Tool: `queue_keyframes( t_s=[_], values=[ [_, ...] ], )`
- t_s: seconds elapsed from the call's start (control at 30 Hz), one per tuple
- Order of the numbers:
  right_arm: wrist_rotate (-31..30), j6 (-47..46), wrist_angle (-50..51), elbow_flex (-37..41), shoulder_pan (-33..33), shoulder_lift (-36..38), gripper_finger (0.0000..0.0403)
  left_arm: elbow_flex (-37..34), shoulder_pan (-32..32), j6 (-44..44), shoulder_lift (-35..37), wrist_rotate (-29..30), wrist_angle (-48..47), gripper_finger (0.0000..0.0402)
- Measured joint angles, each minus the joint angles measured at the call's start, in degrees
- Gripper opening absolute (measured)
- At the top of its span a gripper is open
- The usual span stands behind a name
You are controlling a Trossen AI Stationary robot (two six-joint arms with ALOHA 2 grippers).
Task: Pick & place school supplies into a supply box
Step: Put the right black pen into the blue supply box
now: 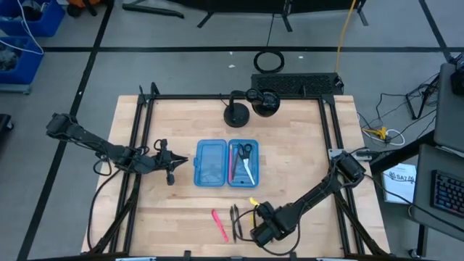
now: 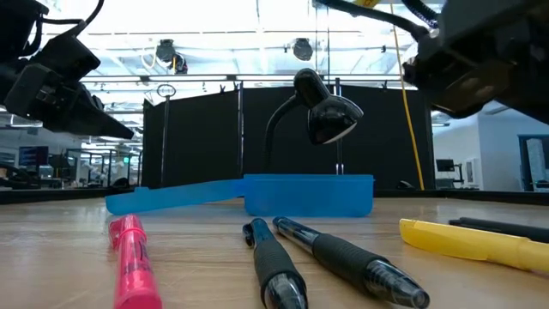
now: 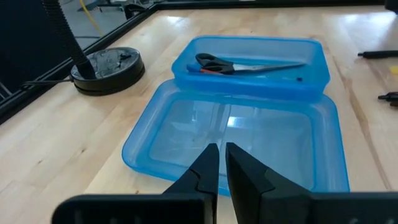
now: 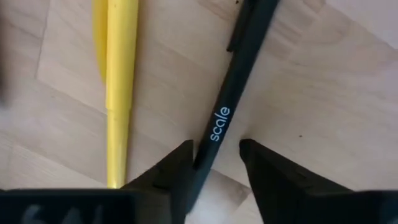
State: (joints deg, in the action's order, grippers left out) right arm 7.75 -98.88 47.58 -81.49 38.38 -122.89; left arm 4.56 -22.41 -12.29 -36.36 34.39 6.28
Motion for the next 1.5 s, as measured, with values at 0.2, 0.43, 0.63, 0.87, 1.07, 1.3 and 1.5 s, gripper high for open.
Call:
queue_keyframes(
  t_s=[0.2,0.43,0.63,0.87,1.07,1.3,1.5],
  values=[
    [-0.4,2.7,-0.2,0.3,-0.2,0.1,0.0067,0.0,0.0,0.0,0.0,0.0,-0.1,0.0035],
    [-2.2,7.9,-0.9,0.3,-0.1,0.2,0.0018,0.0,0.0,0.1,0.0,0.0,-0.1,0.0035],
    [-5.4,9.3,-0.4,0.7,-0.3,3.2,0.0019,0.0,0.0,0.1,0.0,0.0,0.0,0.0035],
    [-18.6,7.7,0.0,1.0,-0.6,13.9,0.0018,0.0,0.0,0.1,0.0,0.0,0.0,0.0035],
    [-29.7,10.6,0.0,0.9,-1.8,21.4,0.0018,0.0,0.0,0.1,0.0,0.0,0.4,0.0035],
    [-34.7,18.1,-2.1,0.7,-10.0,26.9,0.0018,0.0,0.0,-1.0,0.0,0.0,1.1,0.0035],
    [-29.8,30.9,-13.6,0.6,-20.8,27.9,0.0021,0.0,0.0,-1.1,0.0,0.0,1.4,0.0035]
  ],
)
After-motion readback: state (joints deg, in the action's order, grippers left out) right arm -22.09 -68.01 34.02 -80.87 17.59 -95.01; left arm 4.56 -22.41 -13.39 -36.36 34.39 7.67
